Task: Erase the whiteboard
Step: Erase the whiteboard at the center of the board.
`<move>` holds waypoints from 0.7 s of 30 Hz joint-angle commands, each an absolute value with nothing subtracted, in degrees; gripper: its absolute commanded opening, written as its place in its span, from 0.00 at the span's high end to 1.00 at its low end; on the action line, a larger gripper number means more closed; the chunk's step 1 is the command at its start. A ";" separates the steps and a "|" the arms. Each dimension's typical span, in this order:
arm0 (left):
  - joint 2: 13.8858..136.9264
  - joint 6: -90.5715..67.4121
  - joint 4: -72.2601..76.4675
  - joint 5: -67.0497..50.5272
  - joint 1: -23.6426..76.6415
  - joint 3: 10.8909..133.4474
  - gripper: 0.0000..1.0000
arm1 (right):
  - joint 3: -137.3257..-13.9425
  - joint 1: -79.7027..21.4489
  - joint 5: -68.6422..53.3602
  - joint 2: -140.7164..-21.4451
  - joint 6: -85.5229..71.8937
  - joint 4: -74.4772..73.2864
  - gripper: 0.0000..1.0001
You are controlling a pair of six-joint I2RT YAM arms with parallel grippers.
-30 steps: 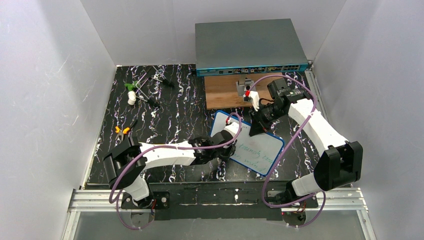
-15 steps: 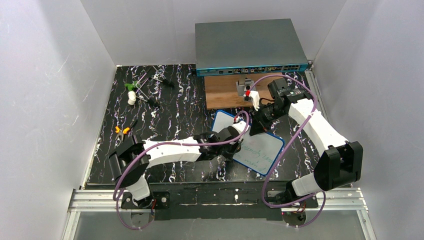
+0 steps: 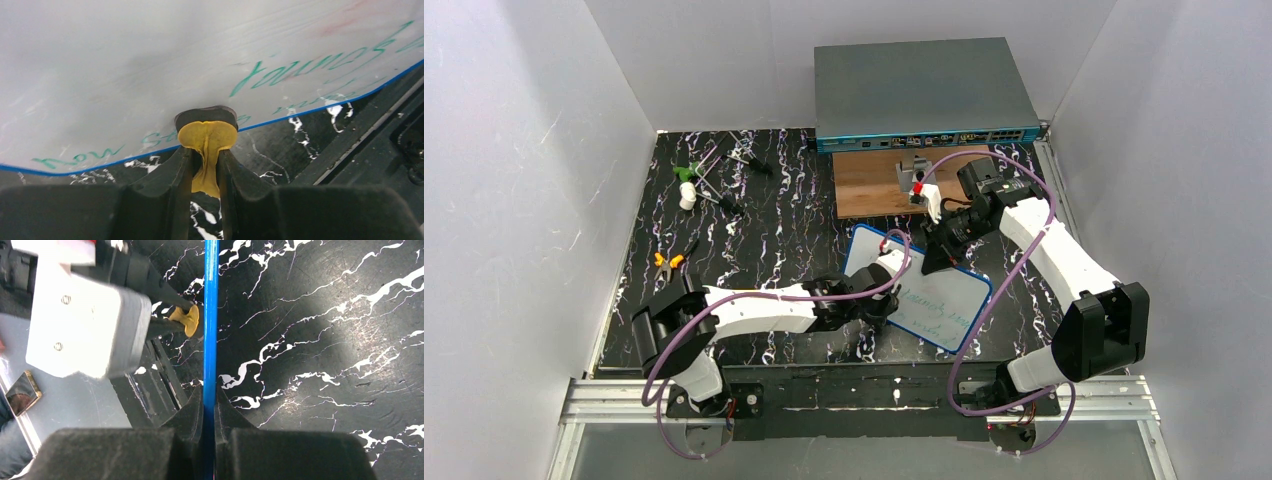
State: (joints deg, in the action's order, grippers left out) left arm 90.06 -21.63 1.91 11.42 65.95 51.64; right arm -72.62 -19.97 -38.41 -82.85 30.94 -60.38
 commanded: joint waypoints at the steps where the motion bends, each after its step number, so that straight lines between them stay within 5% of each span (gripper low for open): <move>1: 92.28 -20.56 3.08 10.92 67.32 57.07 1.00 | -72.62 -20.74 -41.99 -82.21 32.45 -62.97 0.99; 9: 92.96 -16.22 0.56 13.92 64.99 65.37 1.00 | -72.33 -20.74 -41.98 -81.83 32.43 -62.76 0.99; 21: 87.69 -20.40 -0.98 14.46 58.86 57.21 1.00 | -72.06 -20.67 -41.93 -81.52 32.50 -62.61 0.99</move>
State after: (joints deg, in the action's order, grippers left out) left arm 91.15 -19.16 -3.95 8.97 61.60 59.48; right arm -72.62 -19.49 -37.34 -82.83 30.30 -58.26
